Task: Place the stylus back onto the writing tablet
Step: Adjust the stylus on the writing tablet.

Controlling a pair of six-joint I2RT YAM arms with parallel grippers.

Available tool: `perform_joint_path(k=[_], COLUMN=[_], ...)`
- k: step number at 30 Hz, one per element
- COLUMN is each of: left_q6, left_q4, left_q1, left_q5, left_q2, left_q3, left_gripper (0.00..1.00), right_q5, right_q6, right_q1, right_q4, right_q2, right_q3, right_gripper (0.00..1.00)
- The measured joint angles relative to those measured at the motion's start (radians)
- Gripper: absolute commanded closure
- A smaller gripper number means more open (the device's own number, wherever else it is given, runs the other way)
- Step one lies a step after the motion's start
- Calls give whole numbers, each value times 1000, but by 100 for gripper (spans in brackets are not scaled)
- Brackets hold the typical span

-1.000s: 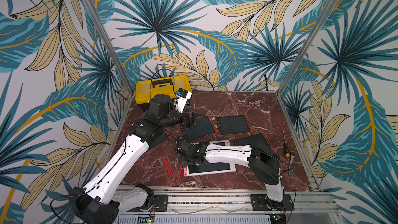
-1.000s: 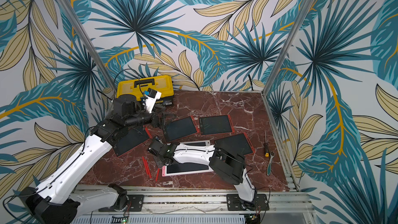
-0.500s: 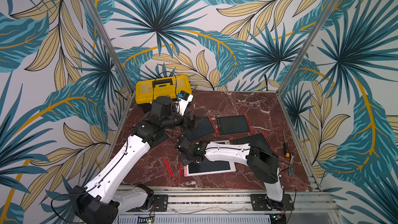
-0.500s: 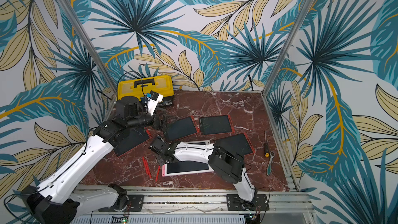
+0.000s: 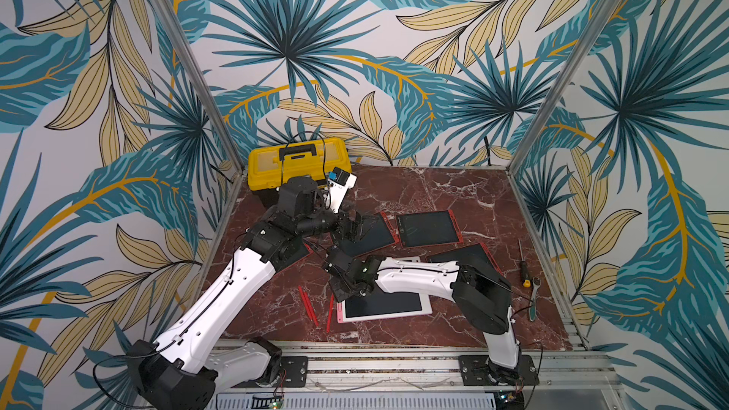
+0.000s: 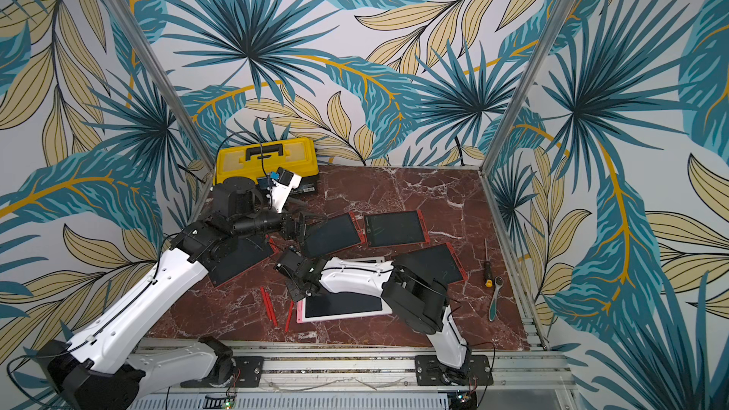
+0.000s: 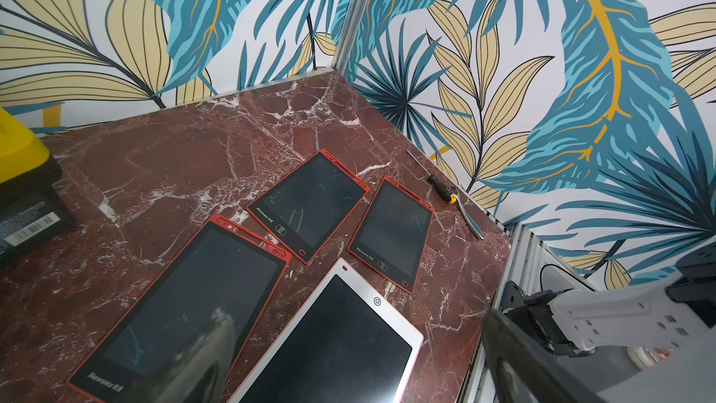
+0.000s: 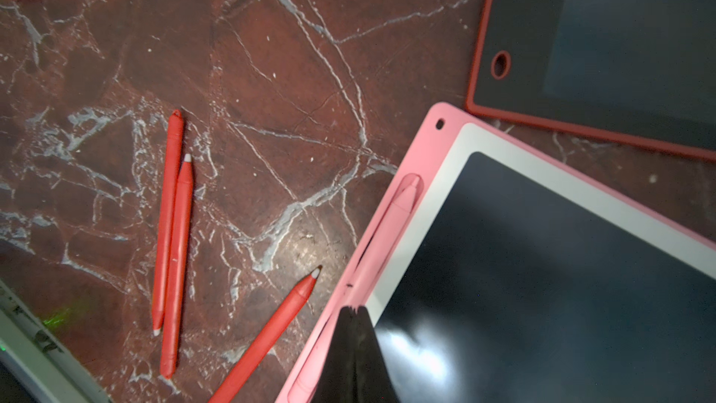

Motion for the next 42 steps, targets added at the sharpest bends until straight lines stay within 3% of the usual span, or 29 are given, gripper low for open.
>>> perform_joint_path(k=[42], left_q6=[1], left_q4=[-13], left_q1=[-19], left_q5=[-15], left_q2=[0], left_q3=[-10], left_gripper=[0], right_q5=[1], right_q6=[0], right_q1=[0], right_q4=[-51], right_q2=[86], right_q3=[72], right_gripper=[100])
